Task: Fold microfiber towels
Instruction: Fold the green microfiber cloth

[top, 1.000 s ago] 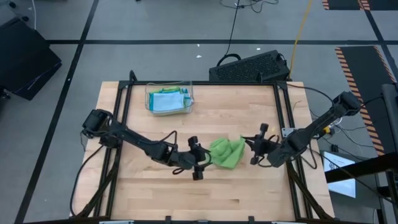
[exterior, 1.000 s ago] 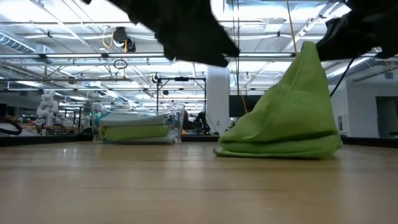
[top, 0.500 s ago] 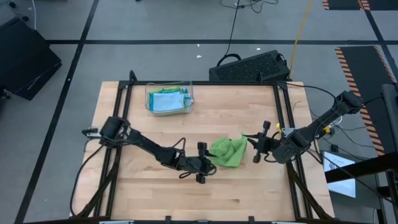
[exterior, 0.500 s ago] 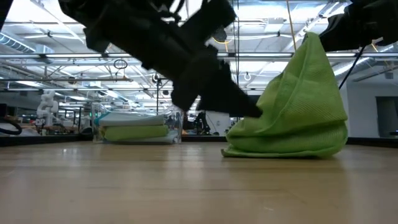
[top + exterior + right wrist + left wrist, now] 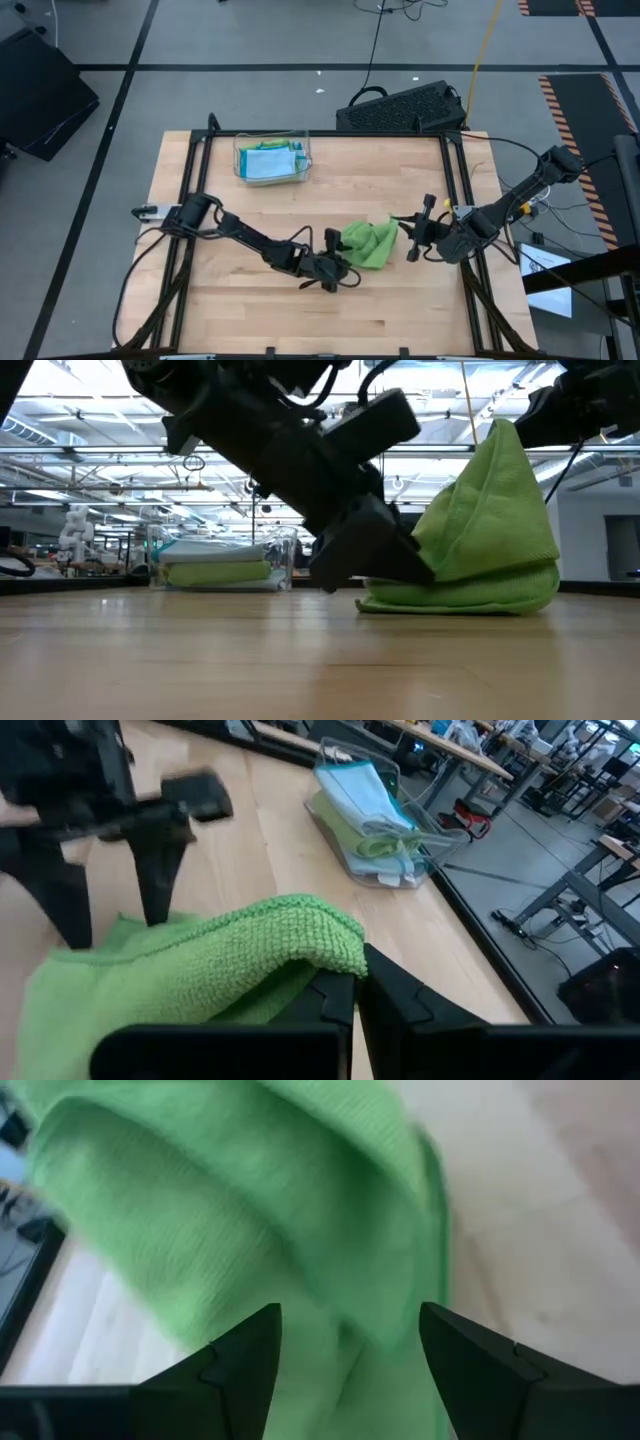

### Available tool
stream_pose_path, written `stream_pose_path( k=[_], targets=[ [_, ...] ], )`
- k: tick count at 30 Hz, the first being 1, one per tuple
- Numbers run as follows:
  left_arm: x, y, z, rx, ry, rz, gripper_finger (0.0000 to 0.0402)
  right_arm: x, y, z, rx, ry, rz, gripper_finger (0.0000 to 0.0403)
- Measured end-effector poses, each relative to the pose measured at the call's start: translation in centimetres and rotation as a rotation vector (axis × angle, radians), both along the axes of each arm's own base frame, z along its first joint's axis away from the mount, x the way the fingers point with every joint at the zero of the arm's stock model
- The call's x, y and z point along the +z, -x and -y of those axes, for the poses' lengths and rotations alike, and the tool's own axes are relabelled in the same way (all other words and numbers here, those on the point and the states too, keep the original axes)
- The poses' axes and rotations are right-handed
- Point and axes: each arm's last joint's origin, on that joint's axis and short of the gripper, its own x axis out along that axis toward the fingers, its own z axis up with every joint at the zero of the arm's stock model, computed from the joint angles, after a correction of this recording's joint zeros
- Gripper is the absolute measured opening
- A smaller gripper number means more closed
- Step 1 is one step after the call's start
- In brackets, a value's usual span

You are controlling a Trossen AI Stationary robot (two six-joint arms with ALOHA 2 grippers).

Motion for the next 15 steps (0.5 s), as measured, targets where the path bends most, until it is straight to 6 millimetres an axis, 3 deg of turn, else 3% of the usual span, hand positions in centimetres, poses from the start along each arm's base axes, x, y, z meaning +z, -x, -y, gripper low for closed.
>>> stream_pose_path(
  k=[3,10,15],
  targets=[
    [-0.16,0.13,-0.15,0.025,-0.011,-0.017,0.0221,-0.02,0.01,0.01,-0.004,-0.008,0.002,0.0004],
    [-0.44,0.19,-0.36,-0.019,0.021,-0.062,0.0116,-0.04,0.03,0.02,-0.007,-0.015,0.004,0.0004],
    [-0.33,0.08,-0.13,-0.059,0.051,-0.052,0.0098,-0.03,0.02,0.01,-0.007,-0.016,0.005,0.0004]
  ],
)
